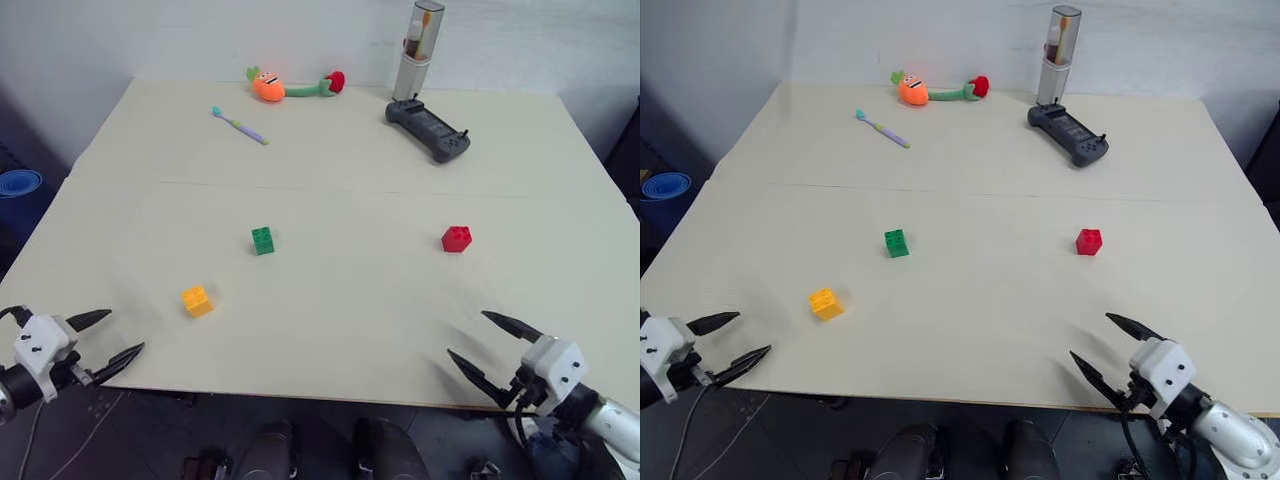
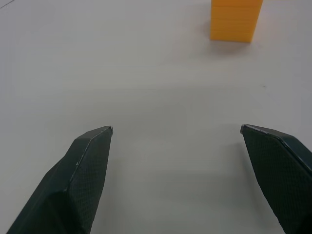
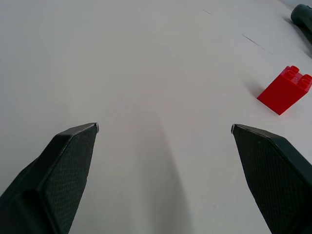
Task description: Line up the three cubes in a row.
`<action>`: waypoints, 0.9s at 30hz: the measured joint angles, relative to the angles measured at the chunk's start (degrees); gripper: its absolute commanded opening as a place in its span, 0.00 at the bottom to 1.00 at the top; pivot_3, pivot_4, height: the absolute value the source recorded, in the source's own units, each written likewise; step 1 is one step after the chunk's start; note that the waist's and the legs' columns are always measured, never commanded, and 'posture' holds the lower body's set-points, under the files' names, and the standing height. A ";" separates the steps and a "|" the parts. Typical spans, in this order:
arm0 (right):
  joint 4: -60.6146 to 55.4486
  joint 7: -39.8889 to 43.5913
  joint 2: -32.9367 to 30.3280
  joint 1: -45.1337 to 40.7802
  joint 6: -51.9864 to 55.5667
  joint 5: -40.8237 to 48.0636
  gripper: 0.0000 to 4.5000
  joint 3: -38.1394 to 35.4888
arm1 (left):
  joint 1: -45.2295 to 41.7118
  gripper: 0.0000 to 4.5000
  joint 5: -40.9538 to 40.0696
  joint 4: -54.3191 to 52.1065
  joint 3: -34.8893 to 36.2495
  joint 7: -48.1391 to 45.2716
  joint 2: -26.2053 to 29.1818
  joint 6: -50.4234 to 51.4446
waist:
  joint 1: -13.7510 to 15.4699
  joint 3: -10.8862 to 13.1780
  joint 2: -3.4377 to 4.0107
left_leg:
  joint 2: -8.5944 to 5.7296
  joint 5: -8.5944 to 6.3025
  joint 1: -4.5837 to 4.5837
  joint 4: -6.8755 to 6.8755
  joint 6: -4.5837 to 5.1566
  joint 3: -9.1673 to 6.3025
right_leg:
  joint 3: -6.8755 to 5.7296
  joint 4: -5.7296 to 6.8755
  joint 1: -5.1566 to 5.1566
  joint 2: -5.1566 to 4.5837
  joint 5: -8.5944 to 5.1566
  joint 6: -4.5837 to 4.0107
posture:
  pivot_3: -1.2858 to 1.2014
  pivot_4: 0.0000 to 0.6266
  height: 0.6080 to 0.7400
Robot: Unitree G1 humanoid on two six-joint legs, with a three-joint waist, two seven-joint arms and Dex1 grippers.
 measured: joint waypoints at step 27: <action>-8.48 -26.59 19.59 -1.12 8.11 -1.15 1.00 -9.45 | -14.39 0.98 -16.41 -26.84 -12.16 -5.93 1.47 24.31 | -2.37 -0.04 0.36 | 0.23 0.02 0.71 -0.26 -0.22 0.76 | 0.85 0.27 0.10 0.37 0.00 -0.05 | 0.52 0.24 1.00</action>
